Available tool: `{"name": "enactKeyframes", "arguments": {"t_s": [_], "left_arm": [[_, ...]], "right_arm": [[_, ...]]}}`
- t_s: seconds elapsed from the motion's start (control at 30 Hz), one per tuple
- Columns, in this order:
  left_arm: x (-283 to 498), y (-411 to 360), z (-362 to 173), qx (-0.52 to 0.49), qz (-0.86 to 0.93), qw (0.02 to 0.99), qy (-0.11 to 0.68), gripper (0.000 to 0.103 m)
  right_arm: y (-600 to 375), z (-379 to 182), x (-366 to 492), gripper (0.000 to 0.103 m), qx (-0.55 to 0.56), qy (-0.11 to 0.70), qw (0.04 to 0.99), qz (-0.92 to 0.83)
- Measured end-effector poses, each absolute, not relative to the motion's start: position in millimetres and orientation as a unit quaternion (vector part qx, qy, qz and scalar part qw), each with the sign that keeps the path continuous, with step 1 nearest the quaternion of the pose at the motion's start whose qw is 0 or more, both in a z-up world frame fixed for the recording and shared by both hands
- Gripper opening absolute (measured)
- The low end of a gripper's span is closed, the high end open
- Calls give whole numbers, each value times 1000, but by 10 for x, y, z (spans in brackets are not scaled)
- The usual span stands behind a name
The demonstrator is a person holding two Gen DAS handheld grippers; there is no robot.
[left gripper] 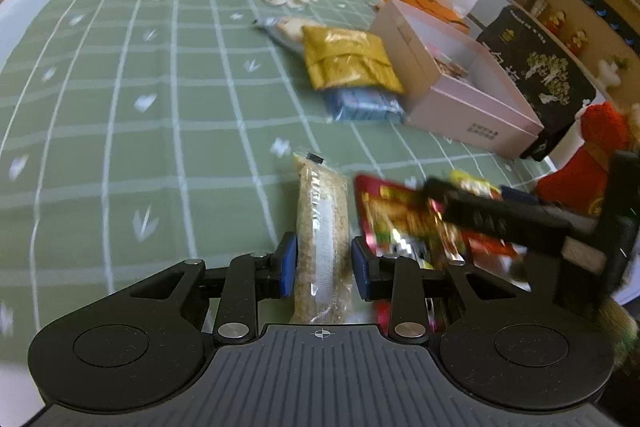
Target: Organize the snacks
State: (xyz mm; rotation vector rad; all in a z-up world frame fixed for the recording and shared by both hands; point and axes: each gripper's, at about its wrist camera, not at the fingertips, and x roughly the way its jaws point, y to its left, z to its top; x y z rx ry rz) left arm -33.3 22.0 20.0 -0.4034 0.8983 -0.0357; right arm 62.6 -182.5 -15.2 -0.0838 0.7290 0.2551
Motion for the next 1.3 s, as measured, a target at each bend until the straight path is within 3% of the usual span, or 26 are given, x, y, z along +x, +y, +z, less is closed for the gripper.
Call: {"name": "enactKeyframes", "arguments": {"t_s": [0.27, 0.83, 1.3], "left_arm": [[-661, 209, 270, -215, 35, 865, 452, 37], [-227, -4, 375, -109, -28, 858, 501, 39], [-1255, 608, 553, -233, 96, 862, 440, 39]], "right_arm": [[-1830, -152, 622, 103, -41, 355, 925, 125], [-1842, -155, 585, 103, -37, 355, 927, 119], [-1848, -154, 577, 103, -37, 355, 927, 118]]}}
